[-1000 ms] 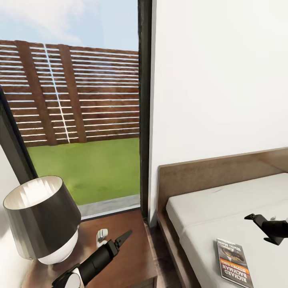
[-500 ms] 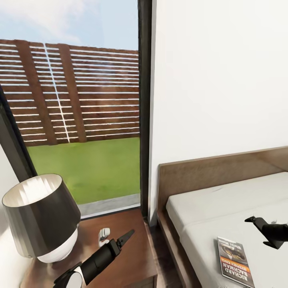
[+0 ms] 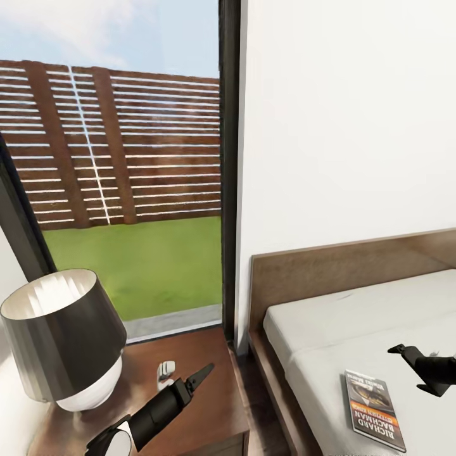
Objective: In the bedroom, move the book from the bed onto either nightstand, and place the two sandals side by side next to the bed.
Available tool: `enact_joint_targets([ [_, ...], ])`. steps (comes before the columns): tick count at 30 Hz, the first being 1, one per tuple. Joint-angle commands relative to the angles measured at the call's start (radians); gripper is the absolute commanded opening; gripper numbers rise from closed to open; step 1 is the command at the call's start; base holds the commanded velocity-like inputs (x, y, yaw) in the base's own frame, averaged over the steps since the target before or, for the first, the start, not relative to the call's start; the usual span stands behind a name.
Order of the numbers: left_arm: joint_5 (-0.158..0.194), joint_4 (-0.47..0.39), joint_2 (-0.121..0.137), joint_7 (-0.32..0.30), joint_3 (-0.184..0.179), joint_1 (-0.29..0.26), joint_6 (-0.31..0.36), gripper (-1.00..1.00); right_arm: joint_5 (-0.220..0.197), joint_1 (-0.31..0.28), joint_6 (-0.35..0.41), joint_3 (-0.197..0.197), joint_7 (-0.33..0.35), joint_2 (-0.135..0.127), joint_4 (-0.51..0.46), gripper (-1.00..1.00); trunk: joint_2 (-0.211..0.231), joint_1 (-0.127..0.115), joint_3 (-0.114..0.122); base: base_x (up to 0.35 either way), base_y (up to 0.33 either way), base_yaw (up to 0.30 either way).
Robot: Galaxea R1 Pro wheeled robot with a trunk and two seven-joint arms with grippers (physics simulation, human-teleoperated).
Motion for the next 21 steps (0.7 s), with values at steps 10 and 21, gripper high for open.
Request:
enact_joint_targets([
  [10, 0.005, 0.0, -0.002, -0.002, 0.002, -0.001, 0.008, 1.0, 0.003, -0.001, -0.075, -0.012, 0.002, 0.006, 0.011, 1.0, -0.001, 0.0, -0.001, 0.0, 0.0, 0.0],
  [21, 0.005, 0.0, -0.003, -0.003, 0.001, -0.001, 0.008, 1.0, 0.004, -0.001, -0.133, -0.015, 0.007, 0.025, 0.042, 1.0, -0.001, 0.0, -0.001, 0.0, 0.0, 0.0],
])
